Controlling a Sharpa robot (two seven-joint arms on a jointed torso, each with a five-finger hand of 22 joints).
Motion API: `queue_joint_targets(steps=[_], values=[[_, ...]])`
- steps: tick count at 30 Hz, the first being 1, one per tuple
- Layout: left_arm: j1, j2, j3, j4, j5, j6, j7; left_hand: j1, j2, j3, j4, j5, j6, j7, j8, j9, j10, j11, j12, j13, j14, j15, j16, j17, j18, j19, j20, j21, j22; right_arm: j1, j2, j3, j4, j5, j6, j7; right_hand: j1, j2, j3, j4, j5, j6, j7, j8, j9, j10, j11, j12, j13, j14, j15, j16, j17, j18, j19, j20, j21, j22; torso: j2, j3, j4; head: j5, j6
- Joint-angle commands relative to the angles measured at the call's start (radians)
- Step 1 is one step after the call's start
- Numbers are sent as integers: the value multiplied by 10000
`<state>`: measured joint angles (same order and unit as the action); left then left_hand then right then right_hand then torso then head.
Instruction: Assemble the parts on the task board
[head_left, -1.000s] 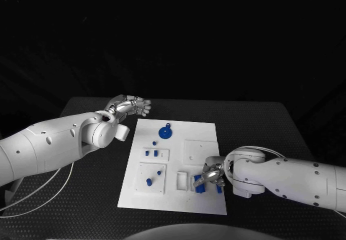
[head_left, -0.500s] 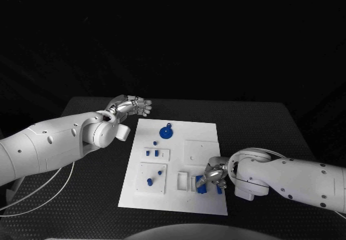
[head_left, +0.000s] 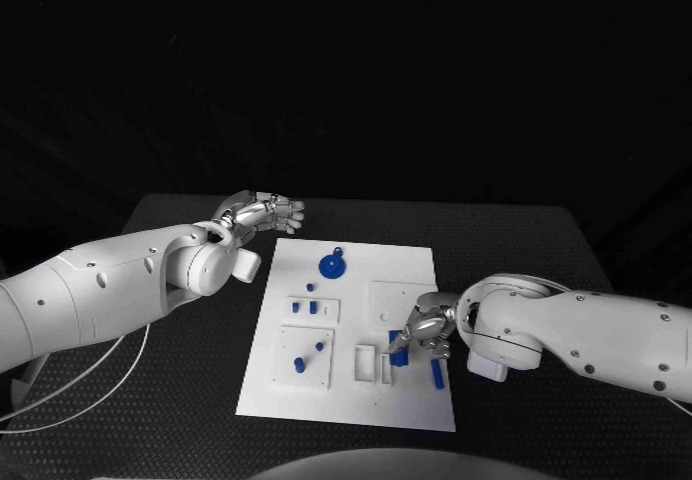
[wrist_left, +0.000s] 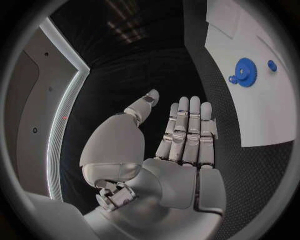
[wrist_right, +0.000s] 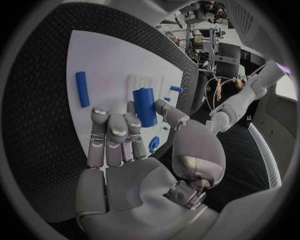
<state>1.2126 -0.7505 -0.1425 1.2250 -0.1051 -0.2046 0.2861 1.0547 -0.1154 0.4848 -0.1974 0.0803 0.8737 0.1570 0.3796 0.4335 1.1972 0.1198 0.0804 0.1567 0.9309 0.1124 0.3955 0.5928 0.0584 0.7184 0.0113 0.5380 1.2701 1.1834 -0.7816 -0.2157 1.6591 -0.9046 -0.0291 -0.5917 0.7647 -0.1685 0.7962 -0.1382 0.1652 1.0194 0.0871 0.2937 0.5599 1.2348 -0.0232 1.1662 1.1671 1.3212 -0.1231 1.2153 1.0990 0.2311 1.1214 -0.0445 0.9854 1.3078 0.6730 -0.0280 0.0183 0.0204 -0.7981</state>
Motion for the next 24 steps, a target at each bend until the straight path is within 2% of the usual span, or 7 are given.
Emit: queue_joint_targets(steps=[1,7,12,17,21,24], values=[[8,20,3,31,25,157,35,-42,-22,22,38,-18,-32,-23,68,-16,-6,14,-36,-15,-3,36,-51,12,185,42,37,-58,15,-11,242,-2,-172,456,58,-34,-91,14,8,-51,13,69,17,59,129,66,5,-26,0,17,-40,63,-8,307,4,46,33,30,18,19,7,18,13],[8,33,3,36,25,164,36,-42,-22,22,38,-18,-31,-24,70,-17,-6,14,-37,-16,-7,39,-57,14,185,41,38,-60,17,-202,660,-10,-433,754,80,-37,-170,-9,-16,-47,9,89,14,56,127,56,3,-48,-8,14,-43,63,-14,307,-4,53,33,26,19,0,7,16,-12],[8,50,3,38,26,176,31,-41,-22,22,39,-18,-30,-24,71,-18,-7,13,-37,-16,-8,39,-60,16,185,40,39,-61,18,-354,910,-18,-623,847,138,-25,-203,-13,-26,-44,5,100,11,57,127,56,0,-52,-5,13,-45,63,-16,307,-7,56,33,24,17,8,27,26,-45],[8,56,2,39,26,209,13,-46,-21,20,42,-19,-29,-24,73,-20,-9,14,-39,-17,-13,42,-68,19,184,38,42,-64,21,-430,1046,-40,-804,936,143,-14,-276,20,-41,-34,43,121,6,56,128,-2,-4,-121,-54,-3,-47,52,-26,307,-29,65,25,19,19,6,35,77,-39],[8,54,2,38,26,194,19,-51,-22,18,46,-21,-31,-23,73,-22,-12,15,-41,-19,-16,44,-75,23,183,36,44,-68,23,-472,1125,-52,-842,957,152,7,-305,23,-53,-40,41,125,5,53,127,-12,-6,-133,-58,-7,-49,51,-28,307,-37,68,24,18,18,6,8,171,-56],[8,53,2,43,26,203,22,-52,-22,18,47,-21,-31,-23,74,-23,-13,15,-42,-20,-17,45,-78,25,183,35,45,-70,24,-488,1184,-52,-852,966,189,21,-346,23,-70,-42,21,130,4,49,127,-16,-7,-139,-56,-11,-50,50,-31,307,-43,72,25,16,27,7,4,192,-57]])
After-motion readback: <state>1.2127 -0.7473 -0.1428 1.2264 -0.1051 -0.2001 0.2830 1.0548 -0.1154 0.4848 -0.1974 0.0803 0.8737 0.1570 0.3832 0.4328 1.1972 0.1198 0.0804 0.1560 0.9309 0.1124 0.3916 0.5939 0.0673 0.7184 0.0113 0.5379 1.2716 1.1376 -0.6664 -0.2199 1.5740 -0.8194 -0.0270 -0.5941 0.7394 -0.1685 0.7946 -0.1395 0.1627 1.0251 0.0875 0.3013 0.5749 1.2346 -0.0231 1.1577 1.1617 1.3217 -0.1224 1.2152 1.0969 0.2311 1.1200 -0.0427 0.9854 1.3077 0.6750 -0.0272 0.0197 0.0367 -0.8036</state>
